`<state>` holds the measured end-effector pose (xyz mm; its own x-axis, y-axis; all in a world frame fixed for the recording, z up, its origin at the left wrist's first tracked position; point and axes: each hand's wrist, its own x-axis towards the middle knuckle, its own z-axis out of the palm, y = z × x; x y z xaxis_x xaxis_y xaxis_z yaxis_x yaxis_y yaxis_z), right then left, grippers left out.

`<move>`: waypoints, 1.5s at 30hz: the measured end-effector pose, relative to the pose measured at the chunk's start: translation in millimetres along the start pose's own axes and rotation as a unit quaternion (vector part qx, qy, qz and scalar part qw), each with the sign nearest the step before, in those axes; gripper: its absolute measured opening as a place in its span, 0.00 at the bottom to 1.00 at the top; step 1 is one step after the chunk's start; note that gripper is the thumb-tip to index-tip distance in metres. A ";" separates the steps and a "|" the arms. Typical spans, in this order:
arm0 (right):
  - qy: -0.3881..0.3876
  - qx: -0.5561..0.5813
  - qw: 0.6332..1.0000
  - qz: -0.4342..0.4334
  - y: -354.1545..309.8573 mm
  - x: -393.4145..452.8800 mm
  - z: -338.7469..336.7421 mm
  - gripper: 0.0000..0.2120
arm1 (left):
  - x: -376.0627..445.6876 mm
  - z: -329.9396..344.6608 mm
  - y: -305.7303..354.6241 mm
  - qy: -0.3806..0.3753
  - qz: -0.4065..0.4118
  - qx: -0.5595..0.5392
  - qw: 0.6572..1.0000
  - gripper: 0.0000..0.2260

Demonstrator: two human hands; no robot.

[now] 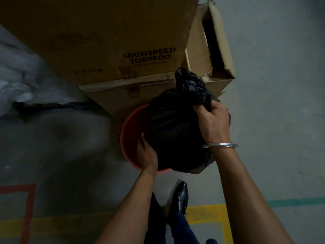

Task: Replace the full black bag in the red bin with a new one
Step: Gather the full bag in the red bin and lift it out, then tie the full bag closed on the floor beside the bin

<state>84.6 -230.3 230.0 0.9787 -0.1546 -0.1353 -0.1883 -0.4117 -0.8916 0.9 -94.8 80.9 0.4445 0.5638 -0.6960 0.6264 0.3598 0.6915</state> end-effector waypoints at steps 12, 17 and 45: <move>0.142 0.039 0.987 0.070 48.5 36.4 -95.7 0.12 | -30.1 107.7 8.7 -0.105 0.051 0.137 0.984 0.26; 0.183 0.046 0.976 0.112 89.1 60.4 -128.0 0.17 | -37.8 158.2 -1.1 -0.115 0.084 0.202 0.969 0.25; 0.176 0.185 0.921 0.294 321.1 145.1 -129.7 0.14 | -5.8 325.4 -105.9 -0.245 0.056 0.229 0.941 0.31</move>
<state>155.4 -501.4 -19.9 0.6171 -0.5610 -0.5518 -0.5731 0.1602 -0.8037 140.3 -378.1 -51.2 0.6952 0.1292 -0.7072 0.7187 -0.1023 0.6878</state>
